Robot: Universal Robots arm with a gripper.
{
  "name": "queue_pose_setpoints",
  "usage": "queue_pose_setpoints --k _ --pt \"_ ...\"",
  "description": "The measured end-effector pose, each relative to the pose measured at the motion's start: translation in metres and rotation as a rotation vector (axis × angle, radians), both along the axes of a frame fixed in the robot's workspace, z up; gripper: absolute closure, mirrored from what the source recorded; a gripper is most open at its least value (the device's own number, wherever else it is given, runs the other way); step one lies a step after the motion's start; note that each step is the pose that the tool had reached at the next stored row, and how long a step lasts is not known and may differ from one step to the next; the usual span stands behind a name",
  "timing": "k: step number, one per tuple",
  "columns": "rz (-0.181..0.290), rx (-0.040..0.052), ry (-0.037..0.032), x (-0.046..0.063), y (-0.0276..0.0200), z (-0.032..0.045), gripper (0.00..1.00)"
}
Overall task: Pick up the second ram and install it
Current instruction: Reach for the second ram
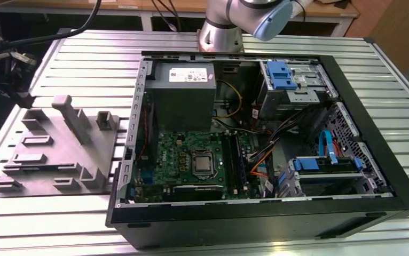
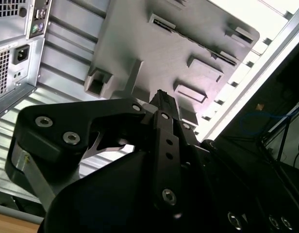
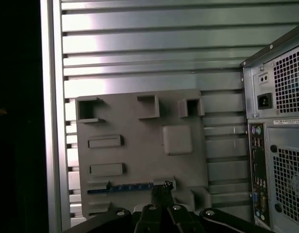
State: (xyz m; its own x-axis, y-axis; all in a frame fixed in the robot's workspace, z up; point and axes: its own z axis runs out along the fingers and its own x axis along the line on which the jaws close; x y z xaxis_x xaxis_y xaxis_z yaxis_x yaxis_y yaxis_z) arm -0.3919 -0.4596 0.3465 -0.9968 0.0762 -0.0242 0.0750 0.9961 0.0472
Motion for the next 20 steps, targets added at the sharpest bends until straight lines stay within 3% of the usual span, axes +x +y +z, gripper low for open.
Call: queue_pose_setpoints --k 20 --pt "0.000 0.0000 0.0027 -0.020 -0.0079 -0.0329 0.90"
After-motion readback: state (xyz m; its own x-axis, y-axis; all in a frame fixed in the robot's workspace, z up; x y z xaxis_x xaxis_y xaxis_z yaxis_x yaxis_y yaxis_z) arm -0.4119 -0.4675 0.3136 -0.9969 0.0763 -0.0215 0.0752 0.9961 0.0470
